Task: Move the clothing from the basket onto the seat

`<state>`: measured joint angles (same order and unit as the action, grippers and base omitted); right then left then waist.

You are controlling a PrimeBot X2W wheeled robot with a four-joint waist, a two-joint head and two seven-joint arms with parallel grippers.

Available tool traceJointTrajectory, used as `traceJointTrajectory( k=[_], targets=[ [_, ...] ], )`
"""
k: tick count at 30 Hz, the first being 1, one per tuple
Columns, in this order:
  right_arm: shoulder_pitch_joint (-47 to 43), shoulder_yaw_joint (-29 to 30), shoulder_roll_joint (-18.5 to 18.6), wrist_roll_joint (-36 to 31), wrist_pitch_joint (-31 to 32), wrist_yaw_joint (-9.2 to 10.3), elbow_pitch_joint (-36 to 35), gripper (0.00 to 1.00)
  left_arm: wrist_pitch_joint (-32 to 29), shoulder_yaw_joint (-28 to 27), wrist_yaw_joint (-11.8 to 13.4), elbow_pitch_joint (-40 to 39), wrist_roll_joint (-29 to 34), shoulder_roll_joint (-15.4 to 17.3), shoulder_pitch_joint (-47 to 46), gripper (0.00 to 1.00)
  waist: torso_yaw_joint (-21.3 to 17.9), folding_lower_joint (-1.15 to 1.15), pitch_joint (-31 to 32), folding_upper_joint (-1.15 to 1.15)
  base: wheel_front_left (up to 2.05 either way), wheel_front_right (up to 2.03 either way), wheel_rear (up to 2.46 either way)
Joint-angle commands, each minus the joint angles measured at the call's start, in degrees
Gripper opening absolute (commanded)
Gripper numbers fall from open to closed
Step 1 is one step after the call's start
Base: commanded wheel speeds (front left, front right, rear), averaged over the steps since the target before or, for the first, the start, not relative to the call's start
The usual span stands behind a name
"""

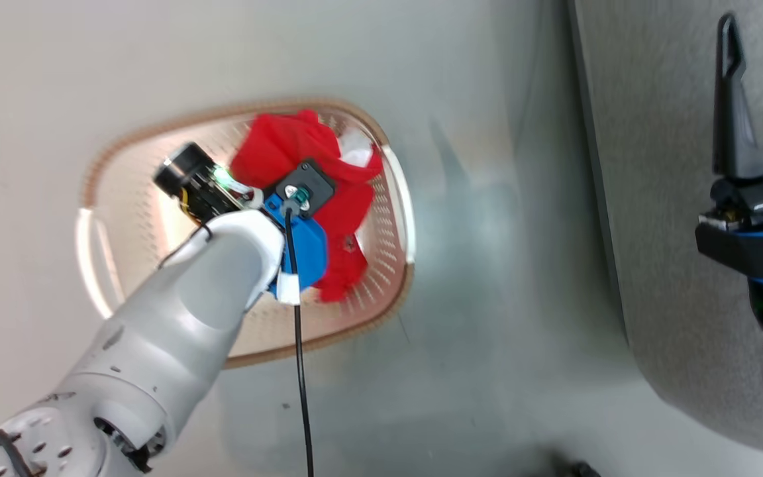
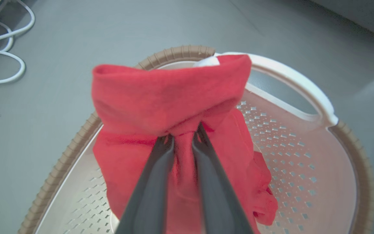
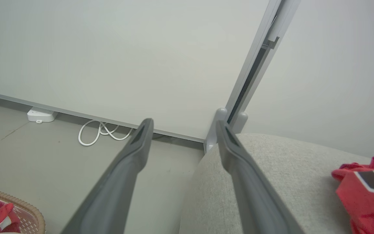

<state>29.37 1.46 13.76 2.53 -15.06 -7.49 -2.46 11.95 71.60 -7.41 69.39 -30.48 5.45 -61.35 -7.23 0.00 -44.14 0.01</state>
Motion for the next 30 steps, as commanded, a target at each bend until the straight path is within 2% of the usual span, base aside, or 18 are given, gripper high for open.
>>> traceJointTrajectory(
  k=[1, 8, 14, 19, 30],
  targets=[
    [-0.9, 0.2, 0.5, -0.1, -0.2, -0.01, 0.3, 1.00, 0.6, -0.3, -0.1, -0.4, -0.5, -0.2, 0.4, 0.00, 2.6, 0.00, 4.7, -0.01, 0.00, 0.00, 0.00],
    [-5.7, 0.8, 0.8, -0.3, -0.2, -0.01, 2.7, 1.00, 3.3, -3.9, 0.5, -3.6, -3.5, -0.7, 2.9, 0.00, 5.5, 0.00, 14.7, -0.01, 0.00, 0.00, 0.00],
    [-10.4, 0.7, 0.4, -0.2, -0.2, -0.01, 4.4, 1.00, 3.3, -10.0, 3.3, -14.5, -2.6, 2.8, 6.8, 0.00, 7.2, 0.00, 22.4, -0.01, 0.00, 0.00, 0.00],
    [-14.3, 1.5, -0.3, 0.1, -0.2, -0.01, 5.7, 1.00, 3.3, -14.3, 4.6, -22.0, -0.8, 4.3, 10.6, 0.00, 8.5, 0.00, 27.8, -0.01, 0.00, 0.00, 0.00],
    [-22.1, 0.2, -2.6, 0.2, -0.2, -0.01, 7.6, 1.00, 3.3, -22.4, 4.4, -32.2, 1.0, 3.6, 16.2, 0.00, 9.5, 0.00, 37.4, -0.01, 0.00, 0.00, 0.00]
  ],
)
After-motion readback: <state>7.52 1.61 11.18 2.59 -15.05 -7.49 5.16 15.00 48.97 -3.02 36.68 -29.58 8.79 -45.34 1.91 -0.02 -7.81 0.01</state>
